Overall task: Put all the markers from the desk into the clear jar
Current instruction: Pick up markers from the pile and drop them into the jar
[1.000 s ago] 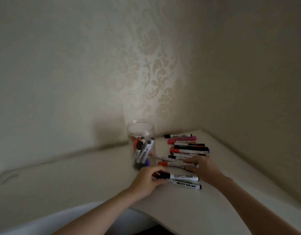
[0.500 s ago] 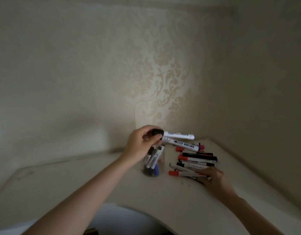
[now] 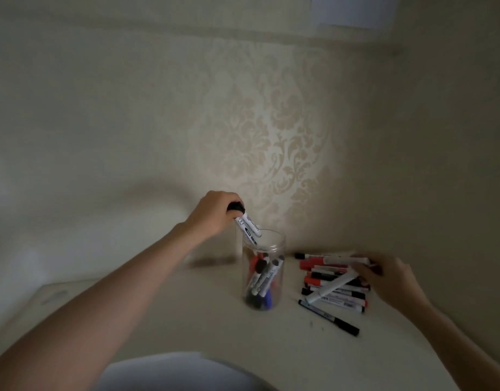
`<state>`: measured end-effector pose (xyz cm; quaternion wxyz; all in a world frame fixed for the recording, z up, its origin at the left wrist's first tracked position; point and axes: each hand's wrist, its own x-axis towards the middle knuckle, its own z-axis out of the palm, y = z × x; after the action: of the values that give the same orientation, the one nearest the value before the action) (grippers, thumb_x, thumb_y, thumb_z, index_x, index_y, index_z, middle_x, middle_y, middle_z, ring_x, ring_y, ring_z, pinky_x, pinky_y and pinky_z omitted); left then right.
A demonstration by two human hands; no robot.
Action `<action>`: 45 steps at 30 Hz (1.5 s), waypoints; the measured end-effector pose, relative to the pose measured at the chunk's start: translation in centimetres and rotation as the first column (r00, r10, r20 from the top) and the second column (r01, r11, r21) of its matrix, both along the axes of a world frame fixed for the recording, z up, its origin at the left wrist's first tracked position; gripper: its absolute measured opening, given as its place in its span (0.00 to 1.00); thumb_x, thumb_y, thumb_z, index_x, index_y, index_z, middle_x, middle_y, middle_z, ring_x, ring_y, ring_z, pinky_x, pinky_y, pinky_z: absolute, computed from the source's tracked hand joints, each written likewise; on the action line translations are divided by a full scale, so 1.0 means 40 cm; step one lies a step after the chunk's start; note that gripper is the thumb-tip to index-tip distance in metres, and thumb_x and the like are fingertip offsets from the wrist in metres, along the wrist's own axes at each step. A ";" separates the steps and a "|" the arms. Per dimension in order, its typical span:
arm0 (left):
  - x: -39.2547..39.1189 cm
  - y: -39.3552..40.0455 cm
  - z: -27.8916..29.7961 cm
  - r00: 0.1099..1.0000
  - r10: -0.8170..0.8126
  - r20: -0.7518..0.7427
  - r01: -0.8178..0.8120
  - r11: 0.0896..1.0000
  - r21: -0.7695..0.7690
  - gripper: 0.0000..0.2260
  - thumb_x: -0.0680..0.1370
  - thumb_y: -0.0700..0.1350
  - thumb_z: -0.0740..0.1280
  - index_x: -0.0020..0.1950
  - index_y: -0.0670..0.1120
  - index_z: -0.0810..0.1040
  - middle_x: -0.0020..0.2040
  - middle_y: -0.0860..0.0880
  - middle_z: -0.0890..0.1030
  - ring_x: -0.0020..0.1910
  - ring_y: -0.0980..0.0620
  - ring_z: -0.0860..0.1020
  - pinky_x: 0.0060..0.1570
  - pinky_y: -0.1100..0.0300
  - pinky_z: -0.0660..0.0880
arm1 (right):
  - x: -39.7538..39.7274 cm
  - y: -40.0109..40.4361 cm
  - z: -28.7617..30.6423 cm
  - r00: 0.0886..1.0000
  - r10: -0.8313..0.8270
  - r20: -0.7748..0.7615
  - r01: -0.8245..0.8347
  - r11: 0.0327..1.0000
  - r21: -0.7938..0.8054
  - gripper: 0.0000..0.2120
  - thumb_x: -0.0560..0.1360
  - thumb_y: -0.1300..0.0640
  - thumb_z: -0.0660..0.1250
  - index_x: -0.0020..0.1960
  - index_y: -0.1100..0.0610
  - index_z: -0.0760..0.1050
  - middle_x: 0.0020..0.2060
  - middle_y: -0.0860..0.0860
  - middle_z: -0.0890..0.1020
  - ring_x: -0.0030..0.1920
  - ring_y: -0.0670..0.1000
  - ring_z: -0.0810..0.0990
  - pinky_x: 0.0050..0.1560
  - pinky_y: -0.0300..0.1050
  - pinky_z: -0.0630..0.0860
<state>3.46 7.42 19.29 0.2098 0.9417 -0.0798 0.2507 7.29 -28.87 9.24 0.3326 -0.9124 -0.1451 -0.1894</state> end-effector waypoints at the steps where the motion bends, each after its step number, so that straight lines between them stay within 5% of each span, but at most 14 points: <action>1: 0.010 -0.008 0.006 1.000 -0.004 -0.005 0.004 0.999 0.054 0.05 0.77 0.38 0.71 0.51 0.42 0.84 0.47 0.45 0.86 0.47 0.45 0.83 0.46 0.58 0.73 | -0.007 0.002 0.026 1.000 0.012 0.022 -0.013 1.000 0.011 0.04 0.73 0.51 0.69 0.47 0.46 0.81 0.29 0.42 0.83 0.30 0.36 0.80 0.30 0.32 0.74; 5: 0.047 -0.038 0.015 0.987 -0.014 -0.159 0.051 0.971 0.232 0.06 0.78 0.39 0.71 0.53 0.42 0.83 0.51 0.44 0.85 0.51 0.45 0.82 0.52 0.53 0.77 | -0.028 0.025 0.120 0.978 -0.005 0.207 -0.008 0.998 0.061 0.07 0.73 0.51 0.70 0.50 0.47 0.81 0.30 0.38 0.81 0.35 0.33 0.79 0.28 0.25 0.70; 9: 0.068 -0.049 0.004 0.973 -0.047 -0.228 0.090 0.979 0.185 0.07 0.79 0.42 0.71 0.55 0.42 0.83 0.51 0.43 0.85 0.48 0.45 0.82 0.50 0.52 0.78 | -0.043 0.088 0.217 0.923 0.036 0.383 -0.106 0.981 0.162 0.09 0.72 0.51 0.70 0.52 0.49 0.80 0.34 0.39 0.81 0.38 0.32 0.80 0.32 0.20 0.69; 14: 0.090 -0.058 0.000 0.971 -0.055 -0.233 0.073 0.995 0.070 0.10 0.79 0.45 0.70 0.58 0.42 0.81 0.50 0.43 0.84 0.42 0.47 0.81 0.43 0.57 0.75 | -0.035 0.222 0.279 0.821 0.258 0.509 -0.275 0.961 -0.044 0.09 0.72 0.57 0.72 0.52 0.57 0.81 0.40 0.48 0.81 0.37 0.44 0.80 0.40 0.34 0.76; 20: 0.092 -0.021 0.011 0.961 -0.069 -0.269 0.100 0.990 0.101 0.08 0.80 0.47 0.70 0.56 0.44 0.82 0.36 0.56 0.77 0.36 0.52 0.76 0.36 0.62 0.69 | 0.015 0.288 0.279 0.792 0.467 0.393 -0.328 0.869 -0.371 0.09 0.71 0.59 0.73 0.50 0.60 0.82 0.40 0.52 0.82 0.37 0.47 0.77 0.40 0.32 0.71; 25: 0.105 0.009 -0.005 0.970 -0.074 -0.233 0.082 0.996 0.023 0.10 0.79 0.47 0.70 0.56 0.42 0.82 0.44 0.48 0.81 0.42 0.48 0.81 0.42 0.58 0.75 | 0.053 0.319 0.279 0.887 0.445 0.124 -0.354 0.828 -0.435 0.07 0.71 0.52 0.72 0.49 0.51 0.82 0.41 0.47 0.83 0.37 0.41 0.77 0.36 0.28 0.69; 30: 0.112 0.019 -0.042 0.969 -0.088 -0.229 0.078 0.996 -0.051 0.09 0.78 0.47 0.71 0.53 0.42 0.83 0.41 0.49 0.81 0.37 0.51 0.79 0.41 0.60 0.75 | 0.107 0.401 0.262 0.938 0.344 -0.042 -0.323 0.826 -0.462 0.12 0.70 0.51 0.72 0.51 0.55 0.82 0.44 0.50 0.84 0.39 0.45 0.79 0.37 0.31 0.72; 36: 0.096 0.024 -0.040 0.984 -0.104 -0.145 0.079 0.983 -0.167 0.05 0.77 0.43 0.72 0.51 0.43 0.83 0.37 0.53 0.79 0.36 0.50 0.80 0.39 0.61 0.74 | 0.121 0.442 0.190 0.961 0.275 -0.017 -0.270 0.926 -0.263 0.15 0.68 0.50 0.75 0.53 0.52 0.79 0.44 0.50 0.83 0.39 0.45 0.78 0.46 0.39 0.74; 42: 0.092 0.007 0.005 0.992 -0.102 -0.076 0.089 0.984 -0.154 0.07 0.76 0.44 0.74 0.51 0.42 0.83 0.35 0.53 0.80 0.35 0.50 0.81 0.40 0.62 0.75 | 0.100 0.424 0.131 0.969 0.244 0.040 -0.236 0.961 -0.142 0.08 0.71 0.55 0.73 0.49 0.55 0.83 0.43 0.50 0.86 0.40 0.45 0.83 0.50 0.43 0.81; 45: 0.099 -0.006 -0.006 0.988 -0.105 -0.112 0.091 0.988 -0.122 0.08 0.76 0.44 0.74 0.53 0.42 0.83 0.41 0.49 0.84 0.39 0.50 0.82 0.42 0.61 0.76 | 0.083 0.410 0.114 0.966 0.231 0.116 -0.220 0.970 -0.106 0.09 0.74 0.51 0.69 0.51 0.53 0.82 0.45 0.47 0.85 0.40 0.43 0.81 0.45 0.36 0.78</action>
<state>7.41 7.16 19.06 0.2810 0.9359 -0.0985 0.1882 10.60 -12.48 13.80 0.2995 -0.8903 -0.2776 -0.2014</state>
